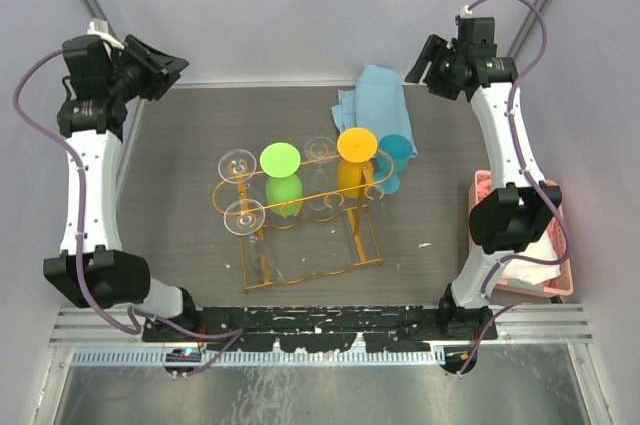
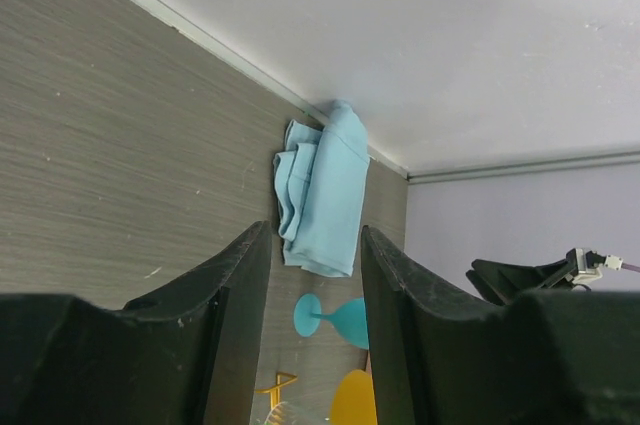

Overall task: Place the wine glass upside down on the wine glass rack
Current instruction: Pick up the wine glass at the center of the board.

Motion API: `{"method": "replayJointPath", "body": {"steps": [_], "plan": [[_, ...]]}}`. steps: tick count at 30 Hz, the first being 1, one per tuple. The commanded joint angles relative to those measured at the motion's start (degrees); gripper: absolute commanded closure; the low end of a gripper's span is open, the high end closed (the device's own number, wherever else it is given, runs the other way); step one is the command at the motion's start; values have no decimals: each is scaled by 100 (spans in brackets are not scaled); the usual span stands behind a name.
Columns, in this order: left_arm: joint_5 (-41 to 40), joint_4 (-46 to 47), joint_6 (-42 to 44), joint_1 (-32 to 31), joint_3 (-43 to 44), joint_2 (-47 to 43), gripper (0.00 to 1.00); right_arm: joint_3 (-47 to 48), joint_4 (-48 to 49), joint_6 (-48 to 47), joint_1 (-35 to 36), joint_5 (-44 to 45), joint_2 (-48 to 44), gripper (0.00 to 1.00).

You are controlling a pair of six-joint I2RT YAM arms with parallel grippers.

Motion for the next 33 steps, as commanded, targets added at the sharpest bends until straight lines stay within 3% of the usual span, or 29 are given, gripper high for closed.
{"method": "replayJointPath", "body": {"steps": [1,12,18,25,33], "plan": [[310,779,81,30,90,219,57,264,-619,-447,135,379,-23,31],[674,1025,181,82,209,731,57,-183,-1446,-923,910,1206,-144,38],[842,1067,190,134,226,861,56,-1087,-1169,-825,886,1473,-642,38],[1112,1360,-33,136,157,976,56,-1520,-1182,-810,869,1639,-879,40],[1196,1452,-69,137,61,983,56,-1846,-1086,-821,860,1522,-789,54]]}}
